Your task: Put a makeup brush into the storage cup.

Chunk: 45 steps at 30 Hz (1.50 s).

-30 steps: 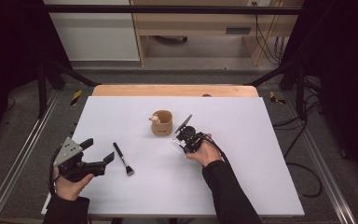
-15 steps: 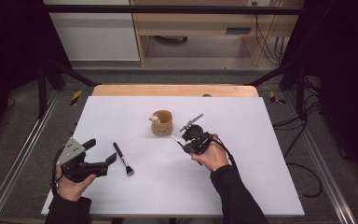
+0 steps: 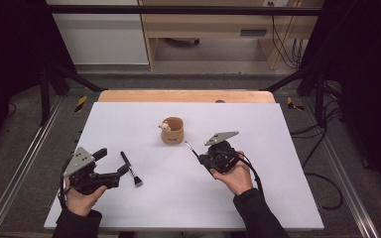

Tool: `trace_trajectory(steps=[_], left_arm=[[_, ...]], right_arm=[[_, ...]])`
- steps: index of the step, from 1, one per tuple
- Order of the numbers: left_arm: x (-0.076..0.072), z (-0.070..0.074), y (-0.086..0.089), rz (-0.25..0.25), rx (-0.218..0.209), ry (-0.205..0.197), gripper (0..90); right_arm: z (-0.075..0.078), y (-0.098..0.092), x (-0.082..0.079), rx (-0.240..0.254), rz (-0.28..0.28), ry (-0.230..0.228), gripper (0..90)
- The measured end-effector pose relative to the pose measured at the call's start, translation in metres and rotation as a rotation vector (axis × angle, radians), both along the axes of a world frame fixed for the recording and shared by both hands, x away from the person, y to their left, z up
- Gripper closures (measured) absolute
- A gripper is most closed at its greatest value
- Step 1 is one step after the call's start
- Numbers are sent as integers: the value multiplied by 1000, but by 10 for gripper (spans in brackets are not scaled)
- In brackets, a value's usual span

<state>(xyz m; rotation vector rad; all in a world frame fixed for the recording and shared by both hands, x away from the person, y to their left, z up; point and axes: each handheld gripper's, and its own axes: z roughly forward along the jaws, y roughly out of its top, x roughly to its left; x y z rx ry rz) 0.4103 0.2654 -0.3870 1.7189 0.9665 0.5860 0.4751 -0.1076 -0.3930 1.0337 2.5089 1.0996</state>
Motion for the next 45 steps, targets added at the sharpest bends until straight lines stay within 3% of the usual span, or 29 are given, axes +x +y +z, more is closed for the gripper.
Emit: trace_trajectory(steps=[6,15,19,26,45], left_arm=[[-2,2,-7,-14,-34,8,69],[-4,1,-23,-41,-19,11,69],[-4,-1,-29,-51,-7,12,69],[-4,0,-39,-61,-24,4,72],[7,12,-78,-139,-52,-20,87]], right_arm=[[-4,-10,-14,95,16,-45,859],[-14,-21,-30,194,23,-106,859],[-14,-23,-33,221,25,-124,859],[-11,-24,-40,276,32,-164,859],[-4,-21,-47,365,38,-203,859]])
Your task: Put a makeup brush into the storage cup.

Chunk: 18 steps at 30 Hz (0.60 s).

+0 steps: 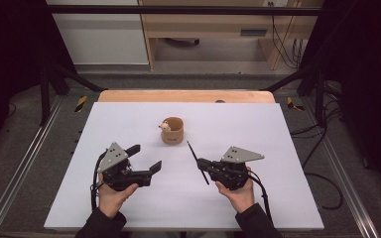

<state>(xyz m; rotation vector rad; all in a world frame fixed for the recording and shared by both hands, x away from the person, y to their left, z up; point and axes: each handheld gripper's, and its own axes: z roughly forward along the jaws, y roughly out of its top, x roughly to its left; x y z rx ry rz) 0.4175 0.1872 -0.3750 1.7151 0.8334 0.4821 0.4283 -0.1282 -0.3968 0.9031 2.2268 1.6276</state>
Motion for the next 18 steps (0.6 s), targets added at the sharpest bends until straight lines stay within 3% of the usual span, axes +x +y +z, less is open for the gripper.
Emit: trace_trajectory(steps=[18], left_arm=[[6,8,-38,-84,-98,12,137]], right_arm=[[3,4,-4,38,0,-29,859]])
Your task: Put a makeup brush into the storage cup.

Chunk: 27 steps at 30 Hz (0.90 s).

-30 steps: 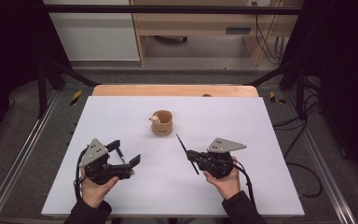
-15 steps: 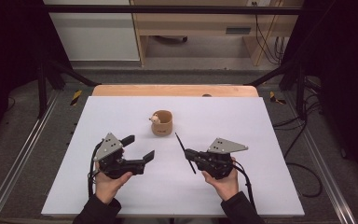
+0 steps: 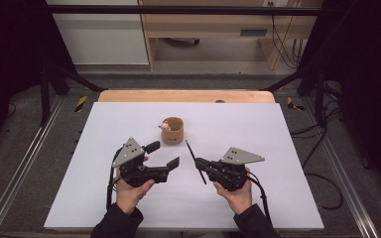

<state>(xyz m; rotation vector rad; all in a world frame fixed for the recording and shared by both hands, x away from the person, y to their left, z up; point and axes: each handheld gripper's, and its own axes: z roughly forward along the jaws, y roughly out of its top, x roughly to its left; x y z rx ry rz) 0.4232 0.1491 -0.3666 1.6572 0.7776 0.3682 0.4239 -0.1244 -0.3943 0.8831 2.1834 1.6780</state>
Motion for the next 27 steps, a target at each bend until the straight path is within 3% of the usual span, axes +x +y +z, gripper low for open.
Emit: trace_trajectory(steps=[15,27], left_arm=[[3,-3,-20,-34,-71,39,235],[5,-7,-26,-27,-127,82,400]], right_arm=[[1,4,-4,17,5,-16,859],[0,9,-5,15,11,-30,859]])
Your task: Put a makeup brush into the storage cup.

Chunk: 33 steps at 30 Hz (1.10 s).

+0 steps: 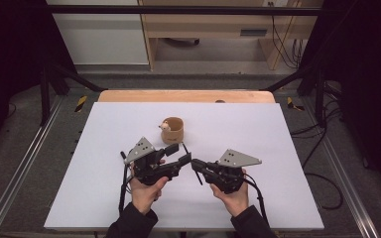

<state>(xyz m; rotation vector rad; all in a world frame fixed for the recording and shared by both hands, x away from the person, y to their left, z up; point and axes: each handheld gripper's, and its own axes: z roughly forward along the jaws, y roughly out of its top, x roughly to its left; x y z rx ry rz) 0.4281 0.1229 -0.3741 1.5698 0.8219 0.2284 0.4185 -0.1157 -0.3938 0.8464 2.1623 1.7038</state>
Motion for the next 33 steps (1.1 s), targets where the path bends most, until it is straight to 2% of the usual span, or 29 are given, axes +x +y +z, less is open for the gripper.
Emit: trace_trajectory(steps=[8,16,22,33], left_arm=[[-1,-3,-3,4,-11,12,508],[-4,-3,-8,12,0,-2,624],[-5,-4,-9,14,-10,2,697],[-4,-6,-8,24,-24,27,804]], right_arm=[[-1,3,0,0,8,3,859],[-1,5,-1,5,7,0,859],[-1,5,-2,10,9,2,859],[-2,6,-1,10,15,0,858]])
